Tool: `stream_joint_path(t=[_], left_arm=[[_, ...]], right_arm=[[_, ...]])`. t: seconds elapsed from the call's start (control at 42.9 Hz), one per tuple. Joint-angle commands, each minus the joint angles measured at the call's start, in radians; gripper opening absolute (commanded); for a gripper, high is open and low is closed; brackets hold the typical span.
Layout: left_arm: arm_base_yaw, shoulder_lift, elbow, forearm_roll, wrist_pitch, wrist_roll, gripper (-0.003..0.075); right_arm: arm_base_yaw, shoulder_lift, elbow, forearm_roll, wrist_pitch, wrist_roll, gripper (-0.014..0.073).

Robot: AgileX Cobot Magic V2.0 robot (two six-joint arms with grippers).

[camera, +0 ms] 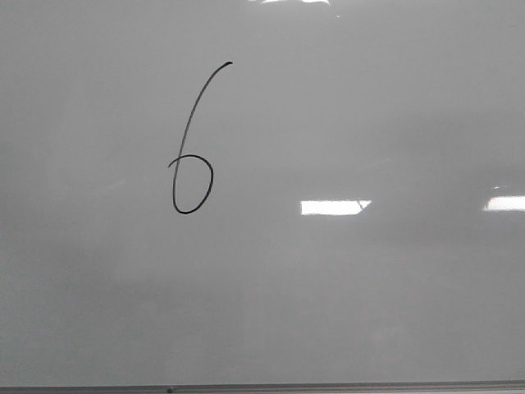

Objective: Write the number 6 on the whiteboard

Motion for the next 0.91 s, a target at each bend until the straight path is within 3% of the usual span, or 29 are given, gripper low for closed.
stream_joint_path(t=[0.0, 0.303, 0.536, 0.885], left_arm=[[0.002, 0.048, -0.056, -0.009, -0.112, -0.009, -0.0020], [0.002, 0.106, -0.068, -0.009, -0.169, -0.009, 0.0005], [0.002, 0.106, -0.068, -0.009, -0.169, -0.009, 0.0185], [0.002, 0.099, -0.068, -0.009, -0.170, -0.009, 0.0361]], right_arm=[[-0.006, 0.004, -0.026, 0.015, -0.078, 0.003, -0.0064], [-0.006, 0.004, -0.026, 0.015, -0.078, 0.003, -0.0064], [-0.006, 0.004, -0.026, 0.015, -0.078, 0.003, -0.0064], [-0.006, 0.004, -0.026, 0.015, -0.077, 0.003, -0.0064]])
